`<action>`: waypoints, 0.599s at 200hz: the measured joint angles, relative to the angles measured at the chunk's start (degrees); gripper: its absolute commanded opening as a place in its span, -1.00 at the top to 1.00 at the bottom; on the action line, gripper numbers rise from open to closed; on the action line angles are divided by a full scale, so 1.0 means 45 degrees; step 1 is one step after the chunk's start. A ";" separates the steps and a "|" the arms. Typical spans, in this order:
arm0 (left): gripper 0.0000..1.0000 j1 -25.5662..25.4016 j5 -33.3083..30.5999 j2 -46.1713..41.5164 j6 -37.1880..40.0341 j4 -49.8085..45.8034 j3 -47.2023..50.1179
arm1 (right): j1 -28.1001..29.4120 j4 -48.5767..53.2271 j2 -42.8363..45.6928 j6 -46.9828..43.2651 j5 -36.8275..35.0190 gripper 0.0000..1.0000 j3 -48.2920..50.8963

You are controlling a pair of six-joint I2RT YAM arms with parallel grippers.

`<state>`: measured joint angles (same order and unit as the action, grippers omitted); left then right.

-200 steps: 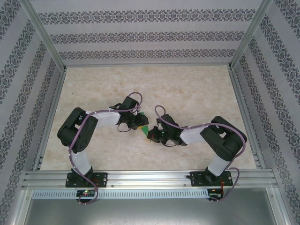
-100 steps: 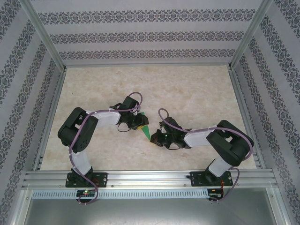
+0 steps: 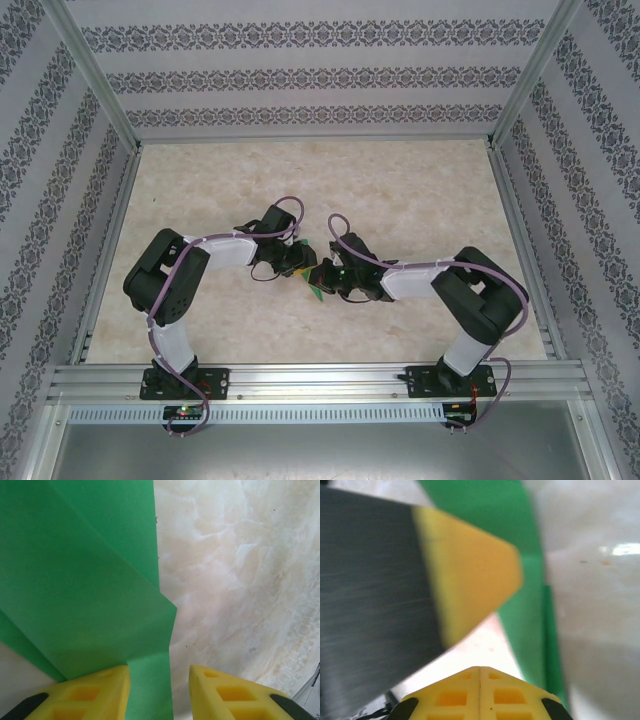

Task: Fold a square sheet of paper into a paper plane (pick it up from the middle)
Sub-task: Fold the wing for the fifth time at the center of the table.

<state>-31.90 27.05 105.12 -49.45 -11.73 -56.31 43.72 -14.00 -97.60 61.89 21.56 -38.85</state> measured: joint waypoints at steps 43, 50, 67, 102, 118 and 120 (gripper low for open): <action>0.24 0.0000 0.0024 0.0000 0.0053 0.0000 0.0000 | 0.0000 0.0010 -0.0665 -0.0015 0.0000 0.97 -0.0044; 0.24 0.0000 0.0024 0.0000 0.0068 0.0000 0.0000 | 0.0000 0.0024 -0.0680 -0.0015 0.0000 0.97 -0.0058; 0.24 0.0000 0.0024 0.0000 0.0087 0.0000 0.0000 | 0.0000 0.0073 -0.0680 -0.0019 0.0015 0.97 -0.0073; 0.24 0.0000 0.0029 0.0000 0.0097 0.0000 0.0000 | 0.0000 0.0277 -0.0544 -0.0107 0.0024 0.93 -0.0121; 0.24 0.0000 0.0024 0.0000 0.0097 0.0000 0.0000 | 0.0000 0.0588 -0.0321 -0.0112 0.0029 0.92 -0.0185; 0.24 0.0000 0.0029 0.0000 0.0097 0.0000 0.0000 | 0.0000 0.0631 -0.0287 -0.0112 0.0034 0.92 -0.0204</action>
<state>-31.90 27.18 105.12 -49.01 -11.73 -56.31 43.72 -11.16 -98.89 61.39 21.71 -39.77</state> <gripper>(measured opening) 0.381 0.044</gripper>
